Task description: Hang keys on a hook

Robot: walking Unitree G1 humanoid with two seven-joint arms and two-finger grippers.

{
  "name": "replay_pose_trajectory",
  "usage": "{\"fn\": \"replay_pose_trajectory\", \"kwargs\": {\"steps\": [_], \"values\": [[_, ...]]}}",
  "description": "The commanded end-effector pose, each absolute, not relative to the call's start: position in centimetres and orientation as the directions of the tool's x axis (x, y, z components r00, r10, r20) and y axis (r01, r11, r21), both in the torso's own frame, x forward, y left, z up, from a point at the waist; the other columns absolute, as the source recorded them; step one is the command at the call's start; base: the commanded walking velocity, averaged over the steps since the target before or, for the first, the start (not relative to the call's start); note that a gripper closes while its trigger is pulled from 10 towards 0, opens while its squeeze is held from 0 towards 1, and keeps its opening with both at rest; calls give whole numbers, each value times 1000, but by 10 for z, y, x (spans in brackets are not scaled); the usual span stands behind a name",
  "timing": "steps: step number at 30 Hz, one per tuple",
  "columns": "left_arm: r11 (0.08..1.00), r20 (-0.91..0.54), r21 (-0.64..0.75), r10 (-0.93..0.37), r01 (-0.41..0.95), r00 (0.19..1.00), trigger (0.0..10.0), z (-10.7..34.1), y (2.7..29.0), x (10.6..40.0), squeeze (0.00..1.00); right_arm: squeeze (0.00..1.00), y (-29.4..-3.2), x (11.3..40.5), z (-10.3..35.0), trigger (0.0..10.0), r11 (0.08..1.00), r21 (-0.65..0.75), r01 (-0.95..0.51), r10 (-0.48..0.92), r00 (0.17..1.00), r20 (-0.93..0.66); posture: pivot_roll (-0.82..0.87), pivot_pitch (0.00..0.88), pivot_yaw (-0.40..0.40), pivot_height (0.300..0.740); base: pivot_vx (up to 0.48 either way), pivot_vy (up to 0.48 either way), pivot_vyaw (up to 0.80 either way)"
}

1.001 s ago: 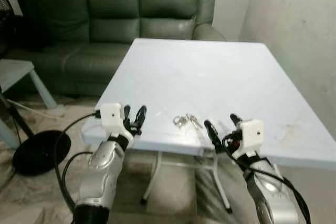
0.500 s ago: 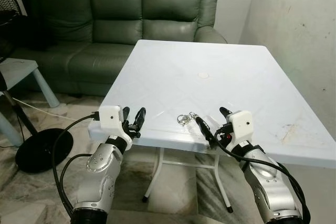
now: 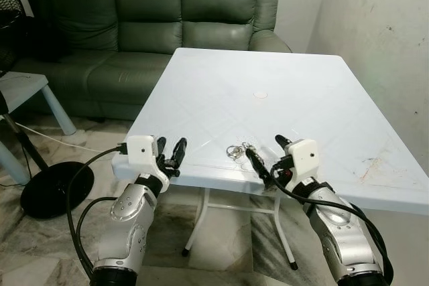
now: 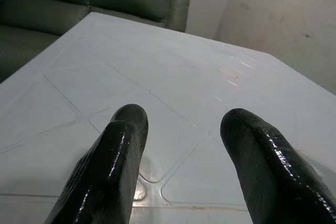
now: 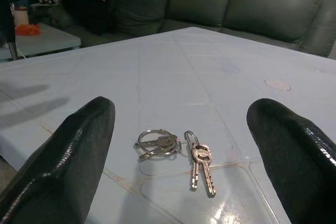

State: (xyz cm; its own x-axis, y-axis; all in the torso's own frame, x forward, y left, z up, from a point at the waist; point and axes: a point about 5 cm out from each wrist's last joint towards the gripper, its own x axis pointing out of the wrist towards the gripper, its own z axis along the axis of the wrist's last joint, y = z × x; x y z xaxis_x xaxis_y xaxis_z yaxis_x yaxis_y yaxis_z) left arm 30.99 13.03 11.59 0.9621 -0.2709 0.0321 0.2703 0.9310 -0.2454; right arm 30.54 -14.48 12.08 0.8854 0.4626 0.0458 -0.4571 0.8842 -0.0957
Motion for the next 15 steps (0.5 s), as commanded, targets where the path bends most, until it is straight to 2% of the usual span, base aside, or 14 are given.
{"fn": "replay_pose_trajectory", "kwargs": {"steps": [1, 15], "values": [[931, 39, -239, -276, 277, 960, 10000, 119, 131, 310, 0, 0, -143, 306, 126, 10000, 877, -69, -475, 479, 874, 81, 172, 0, -2, 736, 0, 0, 0], [930, 35, -230, -285, 286, 958, 10000, 116, 128, 307, 0, 0, -134, 302, 116, 10000, 877, -28, -480, 480, 875, 57, 172, 0, -1, 736, 0, 0, 0]]}}
